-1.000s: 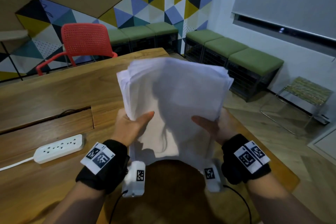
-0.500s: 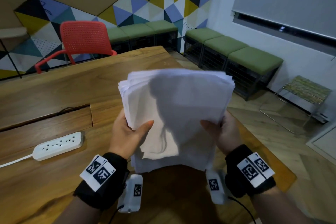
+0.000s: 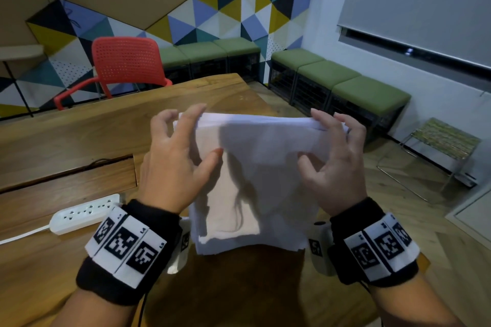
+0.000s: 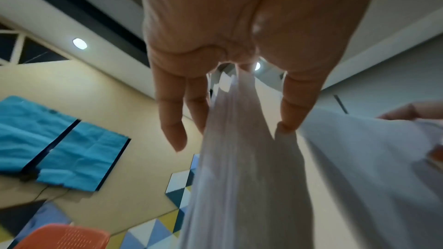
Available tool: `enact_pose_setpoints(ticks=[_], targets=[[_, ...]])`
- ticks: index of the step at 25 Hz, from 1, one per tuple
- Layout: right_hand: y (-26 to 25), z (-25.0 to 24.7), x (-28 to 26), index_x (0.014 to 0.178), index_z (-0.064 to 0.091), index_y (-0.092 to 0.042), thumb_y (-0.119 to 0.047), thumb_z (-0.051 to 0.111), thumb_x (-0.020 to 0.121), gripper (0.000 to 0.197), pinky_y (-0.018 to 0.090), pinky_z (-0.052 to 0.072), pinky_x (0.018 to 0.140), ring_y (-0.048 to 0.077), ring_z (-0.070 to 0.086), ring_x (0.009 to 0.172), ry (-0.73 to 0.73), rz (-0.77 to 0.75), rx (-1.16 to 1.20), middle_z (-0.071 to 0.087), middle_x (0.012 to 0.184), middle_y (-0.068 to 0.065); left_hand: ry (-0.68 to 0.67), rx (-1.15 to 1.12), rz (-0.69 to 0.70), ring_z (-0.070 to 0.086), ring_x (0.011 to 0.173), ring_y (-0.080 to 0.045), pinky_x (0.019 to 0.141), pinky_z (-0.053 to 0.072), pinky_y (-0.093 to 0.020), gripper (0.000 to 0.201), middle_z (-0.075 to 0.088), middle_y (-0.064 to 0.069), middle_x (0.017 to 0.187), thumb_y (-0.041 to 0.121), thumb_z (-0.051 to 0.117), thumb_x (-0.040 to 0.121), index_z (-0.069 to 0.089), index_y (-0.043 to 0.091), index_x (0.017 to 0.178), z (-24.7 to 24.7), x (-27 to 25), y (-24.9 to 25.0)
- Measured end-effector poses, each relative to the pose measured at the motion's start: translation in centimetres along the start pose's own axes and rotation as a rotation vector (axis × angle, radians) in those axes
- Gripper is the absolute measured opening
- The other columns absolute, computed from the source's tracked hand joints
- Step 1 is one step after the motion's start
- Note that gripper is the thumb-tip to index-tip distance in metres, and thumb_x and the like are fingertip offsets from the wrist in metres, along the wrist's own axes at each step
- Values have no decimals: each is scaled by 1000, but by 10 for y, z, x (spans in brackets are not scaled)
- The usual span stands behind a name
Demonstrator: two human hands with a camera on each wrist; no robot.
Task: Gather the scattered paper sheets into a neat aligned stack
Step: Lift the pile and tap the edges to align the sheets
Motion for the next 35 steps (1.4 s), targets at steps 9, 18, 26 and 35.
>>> enact_pose_setpoints(ticks=[9,18,26,35], targets=[[10,-4,1,124,49,-27,-3,58,71,59,-4,33,76,1,45,87,-14,9,145,53,111,2,35,-151,20,48,83,-11,80,40,-27,74,54,2,100,16,69,76,34,29,139,1,-4,-11],[50,11,-7,131,23,-51,-10,79,62,98,16,52,70,6,61,94,-123,221,704,54,127,3,-40,-646,-198,64,89,6,75,52,-17,110,65,24,96,7,78,67,9,33,148,18,-8,-40],[61,45,-22,74,61,-23,10,66,72,33,20,55,61,-7,64,63,-364,446,722,69,69,-8,-156,-874,-376,67,64,4,53,50,-10,24,73,16,66,0,70,76,65,22,82,67,-26,-49],[83,58,-48,71,61,-25,6,70,71,32,21,54,61,-4,64,62,-350,564,613,68,66,-11,-184,-899,-445,67,70,7,55,50,-10,25,72,25,69,6,71,76,63,27,86,89,-50,-61]])
Point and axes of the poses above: each hand's wrist, its own x-axis towards the middle knuckle, its own z-axis out of the palm, y = z × x, the point moved 6 cm from there along x, towards the middle knuckle
